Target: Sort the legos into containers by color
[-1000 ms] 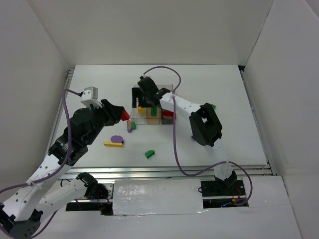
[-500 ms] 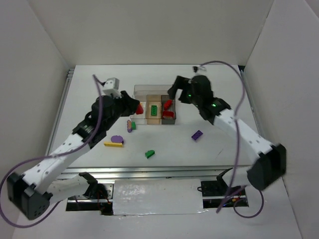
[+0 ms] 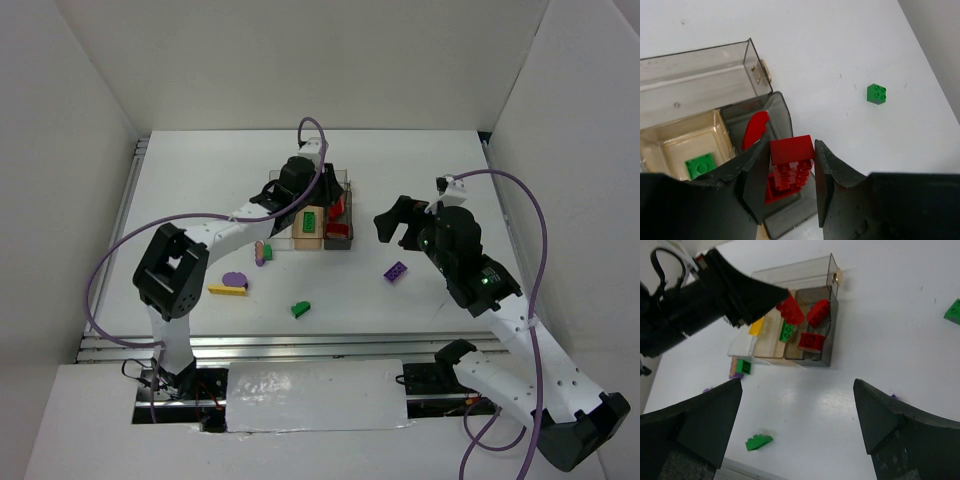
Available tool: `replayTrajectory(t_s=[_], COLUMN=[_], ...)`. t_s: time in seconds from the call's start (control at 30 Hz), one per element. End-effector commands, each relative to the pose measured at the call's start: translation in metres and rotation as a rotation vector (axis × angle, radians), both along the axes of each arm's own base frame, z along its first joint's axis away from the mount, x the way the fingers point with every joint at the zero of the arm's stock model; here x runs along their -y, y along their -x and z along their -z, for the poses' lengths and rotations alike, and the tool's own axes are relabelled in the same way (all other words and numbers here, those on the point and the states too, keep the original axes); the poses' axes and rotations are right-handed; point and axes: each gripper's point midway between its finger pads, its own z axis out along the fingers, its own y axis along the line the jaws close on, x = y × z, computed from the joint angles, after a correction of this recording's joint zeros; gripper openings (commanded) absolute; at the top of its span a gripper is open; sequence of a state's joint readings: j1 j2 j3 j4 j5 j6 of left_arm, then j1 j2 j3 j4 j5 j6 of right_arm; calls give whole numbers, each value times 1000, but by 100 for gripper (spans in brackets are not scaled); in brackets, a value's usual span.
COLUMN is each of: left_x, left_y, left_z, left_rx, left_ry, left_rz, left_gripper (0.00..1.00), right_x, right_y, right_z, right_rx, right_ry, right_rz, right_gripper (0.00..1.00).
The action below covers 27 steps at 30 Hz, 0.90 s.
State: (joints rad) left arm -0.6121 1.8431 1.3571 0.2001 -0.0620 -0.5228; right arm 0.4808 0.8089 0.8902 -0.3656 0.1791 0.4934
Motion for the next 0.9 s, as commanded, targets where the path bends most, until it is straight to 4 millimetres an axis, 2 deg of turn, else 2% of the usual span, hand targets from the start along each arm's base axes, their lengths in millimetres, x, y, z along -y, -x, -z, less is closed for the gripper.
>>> replayTrajectory(t_s=[0.0, 0.07, 0.13, 0.2, 0.27, 0.3, 0.33, 0.37, 0.4, 0.43, 0.53, 0.6, 0.63, 0.7, 0.73, 0.8, 0.83, 0.87], left_x=[19, 23, 26, 24, 24, 26, 27, 28, 29, 32, 25, 15, -2, -22, -40, -53, -66, -70], left_y=[-22, -26, -29, -32, -31, -29, -29, -27, -21, -20, -10, 4, 7, 19, 31, 47, 69, 81], left_z=[-12, -11, -2, 9, 11, 13, 12, 7, 11, -2, -27, -55, -83, -89, -95, -86, -63, -50], left_rx=[75, 75, 69, 47, 50, 52, 54, 62, 59, 96, 136, 171, 211, 205, 179, 127, 33, -3], left_ry=[6, 7, 8, -12, -11, -5, 0, 13, 19, 59, 113, 139, 148, 120, 82, 2, -74, -111], left_rz=[33, 36, 36, 15, 22, 33, 42, 53, 73, 89, 73, 70, 5, -45, -85, -77, -67, -43], left_gripper=[13, 27, 34, 37, 48, 55, 72, 80, 85, 99, 100, 99, 100, 99, 99, 99, 99, 99], right_x=[2, -1, -3, -3, -4, -5, -5, -6, -6, -8, -19, -18, -16, -16, -17, -17, -17, -19], right_y=[6, 8, 7, 7, 6, 6, 6, 6, 5, 5, 6, 3, 1, -3, -3, -6, -6, -5], right_z=[12, 12, 14, 13, 12, 12, 13, 14, 14, 17, 23, 29, 33, 43, 48, 57, 59, 62], right_rx=[-28, -25, -31, -30, -26, -26, -26, -28, -30, -38, -62, -76, -91, -125, -148, -187, -192, -194], right_ry=[34, 25, 24, 22, 24, 24, 26, 29, 29, 37, 38, 43, 38, 43, 45, 40, 36, 36], right_rz=[-22, -41, -48, -52, -57, -62, -64, -66, -69, -76, -133, -122, -101, -86, -81, -57, -58, -66], right_gripper=[100, 100, 100, 100, 100, 100, 100, 100, 100, 100, 100, 100, 100, 100, 100, 100, 100, 100])
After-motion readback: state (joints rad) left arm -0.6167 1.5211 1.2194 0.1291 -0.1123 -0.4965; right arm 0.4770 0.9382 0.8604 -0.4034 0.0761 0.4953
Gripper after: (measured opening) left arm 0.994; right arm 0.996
